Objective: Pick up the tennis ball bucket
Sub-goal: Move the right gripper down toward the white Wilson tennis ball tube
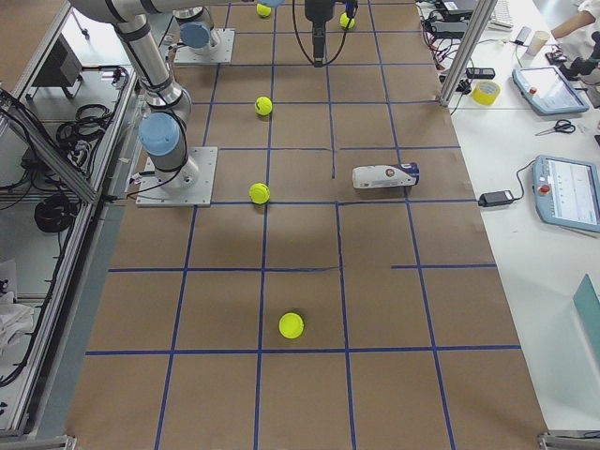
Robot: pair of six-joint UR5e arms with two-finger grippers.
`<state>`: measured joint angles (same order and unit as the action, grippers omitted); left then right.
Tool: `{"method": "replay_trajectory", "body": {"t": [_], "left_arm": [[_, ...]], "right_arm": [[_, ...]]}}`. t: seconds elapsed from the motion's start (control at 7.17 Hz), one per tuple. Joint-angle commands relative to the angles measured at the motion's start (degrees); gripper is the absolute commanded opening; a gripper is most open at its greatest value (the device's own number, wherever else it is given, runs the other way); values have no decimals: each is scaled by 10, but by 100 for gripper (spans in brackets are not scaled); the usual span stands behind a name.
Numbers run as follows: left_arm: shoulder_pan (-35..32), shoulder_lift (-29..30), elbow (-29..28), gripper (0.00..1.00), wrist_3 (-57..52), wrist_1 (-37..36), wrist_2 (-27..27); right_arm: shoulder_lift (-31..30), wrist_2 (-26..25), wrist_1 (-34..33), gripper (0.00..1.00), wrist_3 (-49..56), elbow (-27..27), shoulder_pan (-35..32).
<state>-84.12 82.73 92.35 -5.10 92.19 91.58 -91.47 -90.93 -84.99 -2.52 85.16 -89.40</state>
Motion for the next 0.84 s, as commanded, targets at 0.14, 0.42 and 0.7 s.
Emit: {"method": "replay_trajectory", "body": {"t": [0.14, 0.42, 0.7], "left_arm": [[1, 1, 0, 100, 1, 2, 0], [1, 1, 0, 100, 1, 3, 0], [0, 1, 0, 100, 1, 3, 0]], "right_arm": [[79, 3, -70, 100, 7, -5, 50], [143, 3, -129, 100, 94, -10, 97], [218, -2, -225, 100, 116, -10, 100]]}}
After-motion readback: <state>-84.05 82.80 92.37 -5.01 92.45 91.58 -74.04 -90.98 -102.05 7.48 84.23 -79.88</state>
